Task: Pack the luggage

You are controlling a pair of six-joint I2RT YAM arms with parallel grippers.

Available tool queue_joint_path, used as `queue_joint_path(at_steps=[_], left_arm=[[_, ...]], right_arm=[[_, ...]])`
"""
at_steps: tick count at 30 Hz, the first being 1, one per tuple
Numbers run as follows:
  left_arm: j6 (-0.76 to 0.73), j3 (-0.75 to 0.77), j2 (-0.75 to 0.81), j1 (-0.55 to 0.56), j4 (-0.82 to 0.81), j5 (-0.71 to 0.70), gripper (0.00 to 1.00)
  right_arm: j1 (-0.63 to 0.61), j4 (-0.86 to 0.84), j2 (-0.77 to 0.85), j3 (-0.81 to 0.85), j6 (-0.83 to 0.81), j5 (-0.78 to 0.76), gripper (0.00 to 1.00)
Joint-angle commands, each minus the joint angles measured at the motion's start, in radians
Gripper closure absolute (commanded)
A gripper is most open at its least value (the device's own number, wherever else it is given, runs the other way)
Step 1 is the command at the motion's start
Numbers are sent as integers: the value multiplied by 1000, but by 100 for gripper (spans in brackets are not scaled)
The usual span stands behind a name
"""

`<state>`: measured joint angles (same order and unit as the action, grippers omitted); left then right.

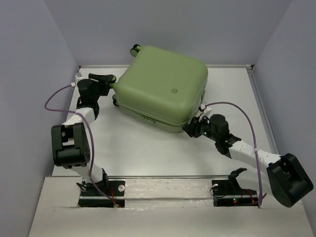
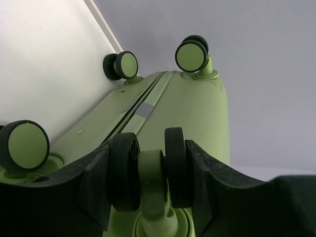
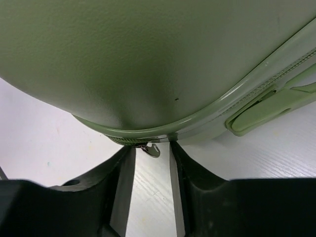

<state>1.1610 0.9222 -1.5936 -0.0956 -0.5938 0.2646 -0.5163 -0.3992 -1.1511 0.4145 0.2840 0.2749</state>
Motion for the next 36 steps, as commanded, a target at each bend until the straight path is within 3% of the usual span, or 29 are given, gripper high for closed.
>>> queue_joint_path(at_steps=[1,6,8,11,12,14,16,18,21,26,29,32,34,36], left_arm=[[-69,-3,70,16,-87,47,94],[-66,-22,84,31,-90,38,94],[-66,-31,95,36,-93,32,94],[-64,-58,113,46,-101,19,94],[-58,-84,122,48,-107,4,94],[-49,-115,155,65,-133,-27,94],[-58,-155,190,91,-142,-65,94],[-64,-203,228,135,-152,-90,94],[-69,-287,277,186,-169,-120,94],[-99,-437,454,194,-157,-162,94],[-122,-493,553,195,-124,-168,94],[-121,-540,612,201,-120,-148,94],[-113,-565,635,259,-121,-157,94],[-116,-579,650,319,-121,-203,94]], right_arm=[[4,-145,-10,4,15,-23,66],[4,-211,-70,12,24,1,81],[4,-260,-61,-12,50,1,93],[-33,-293,3,-57,110,-31,93],[-77,-252,29,-63,115,-72,93],[-305,-164,77,-48,103,-305,93],[-469,-133,24,4,150,-463,93],[-531,-92,-50,71,158,-589,93],[-531,-26,-165,182,156,-625,93],[-464,64,-77,254,127,-502,93],[-300,190,37,267,119,-393,93],[-40,264,152,270,124,-188,93],[-4,327,140,291,113,-105,93],[-52,275,116,244,171,-71,93]])
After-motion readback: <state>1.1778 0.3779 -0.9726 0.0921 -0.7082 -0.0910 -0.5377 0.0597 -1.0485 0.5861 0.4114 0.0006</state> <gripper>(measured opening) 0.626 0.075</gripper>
